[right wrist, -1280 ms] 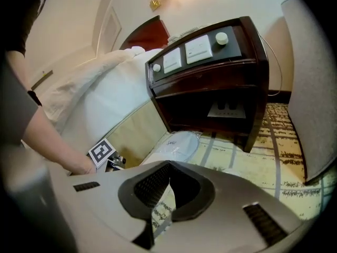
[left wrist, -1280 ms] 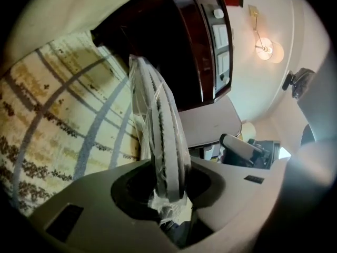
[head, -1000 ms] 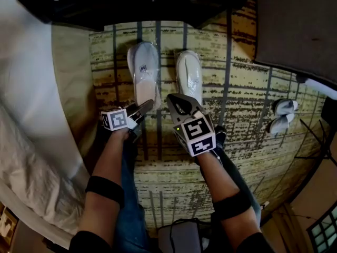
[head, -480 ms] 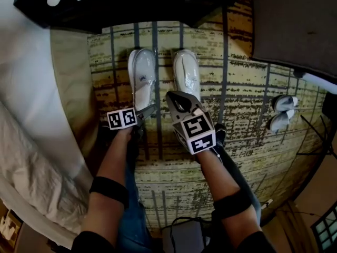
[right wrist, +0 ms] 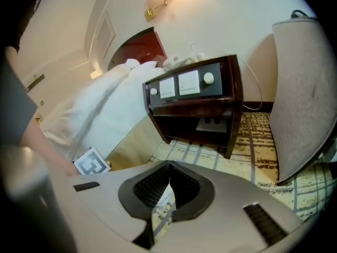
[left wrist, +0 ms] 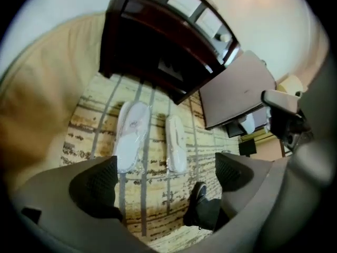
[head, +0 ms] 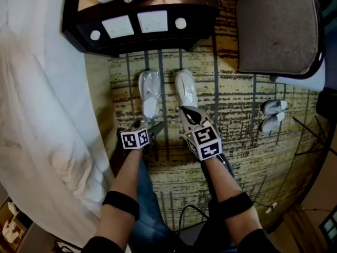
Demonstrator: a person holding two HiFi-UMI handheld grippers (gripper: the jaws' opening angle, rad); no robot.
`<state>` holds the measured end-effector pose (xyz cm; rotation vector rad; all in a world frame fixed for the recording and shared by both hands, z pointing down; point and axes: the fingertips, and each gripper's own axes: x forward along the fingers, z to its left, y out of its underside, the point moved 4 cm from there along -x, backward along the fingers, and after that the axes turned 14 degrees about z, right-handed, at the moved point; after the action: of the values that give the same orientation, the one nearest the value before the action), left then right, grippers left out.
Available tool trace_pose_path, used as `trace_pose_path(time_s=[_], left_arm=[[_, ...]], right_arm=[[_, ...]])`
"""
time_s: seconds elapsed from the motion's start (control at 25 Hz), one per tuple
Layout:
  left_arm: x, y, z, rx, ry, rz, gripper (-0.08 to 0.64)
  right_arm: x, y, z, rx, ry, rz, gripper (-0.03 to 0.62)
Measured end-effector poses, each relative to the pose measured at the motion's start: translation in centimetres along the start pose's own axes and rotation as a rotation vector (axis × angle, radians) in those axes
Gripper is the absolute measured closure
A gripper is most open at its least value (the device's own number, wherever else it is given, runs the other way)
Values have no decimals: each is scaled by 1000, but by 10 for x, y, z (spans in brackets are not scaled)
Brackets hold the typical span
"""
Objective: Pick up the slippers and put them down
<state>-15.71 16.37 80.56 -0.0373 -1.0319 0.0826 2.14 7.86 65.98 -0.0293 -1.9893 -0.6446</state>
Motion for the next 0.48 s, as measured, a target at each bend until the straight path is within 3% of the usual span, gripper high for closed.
trace_pose_path(time_s=[0.12, 0.36, 0.48], left_arm=[[-70, -6, -59, 108, 27, -68, 120], [-222, -15, -151, 329, -35, -204, 434], [-295, -20, -196, 424, -67, -281, 530]], right_arm=[[-57, -26, 16, 4, 15, -9, 592], [-168, -75, 50, -37, 48, -47, 592], [-223, -96, 64, -56, 57, -71, 592]])
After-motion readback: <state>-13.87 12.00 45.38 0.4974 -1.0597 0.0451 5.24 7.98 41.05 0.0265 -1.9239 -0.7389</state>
